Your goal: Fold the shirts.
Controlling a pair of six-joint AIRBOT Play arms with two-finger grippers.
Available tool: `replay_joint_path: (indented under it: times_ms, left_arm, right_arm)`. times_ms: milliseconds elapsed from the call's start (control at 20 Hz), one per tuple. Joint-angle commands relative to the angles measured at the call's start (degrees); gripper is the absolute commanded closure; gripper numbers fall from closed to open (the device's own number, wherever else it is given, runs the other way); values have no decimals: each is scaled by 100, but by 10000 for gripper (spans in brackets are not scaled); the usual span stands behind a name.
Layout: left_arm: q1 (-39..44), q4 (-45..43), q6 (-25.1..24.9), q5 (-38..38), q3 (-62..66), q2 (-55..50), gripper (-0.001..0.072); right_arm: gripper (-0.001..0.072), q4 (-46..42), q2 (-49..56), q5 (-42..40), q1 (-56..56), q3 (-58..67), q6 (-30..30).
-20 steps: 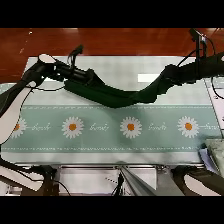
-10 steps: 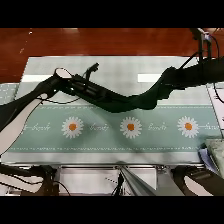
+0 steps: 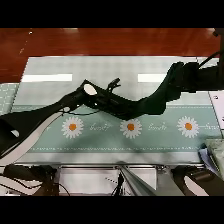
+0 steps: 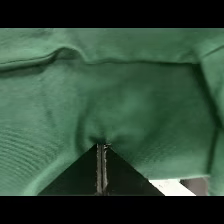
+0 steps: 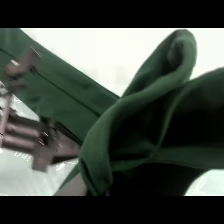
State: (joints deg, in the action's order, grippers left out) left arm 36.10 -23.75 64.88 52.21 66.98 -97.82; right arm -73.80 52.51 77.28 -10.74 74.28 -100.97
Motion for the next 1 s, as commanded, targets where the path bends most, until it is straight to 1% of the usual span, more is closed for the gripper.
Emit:
replay_joint_path:
  times_ms: [0, 100, 200, 300, 450, 650, 800, 950]
  left_arm:
    - [398, 326, 74, -234, -4, -210, 690]
    - [210, 323, 72, -249, -4, -184, 690]
    - [-271, 319, -31, -181, -4, 11, 691]
    - [-968, 297, -229, -70, -4, 417, 691]
    - [-2251, 127, -225, -46, -4, 1316, 691]
    - [-3950, 127, -225, 356, -4, 2487, 691]
    - [-4905, 125, -227, 933, -7, 3108, 690]
    - [-5327, 103, -291, 1729, -11, 3432, 690]
  right_arm:
    - [685, -177, -107, 33, -7, 4, -85]
    - [686, -210, -101, 22, -7, 4, -83]
    - [686, -337, -76, -63, -7, -9, -68]
    - [686, -238, 63, -131, -55, -9, 125]
    - [686, -330, 546, -380, -522, -9, 247]
    - [686, -227, 1508, -1799, -1248, -7, 240]
    - [686, 649, 2404, -2999, -1720, -9, 448]
    - [686, 1598, 3309, -4441, -2208, -7, 597]
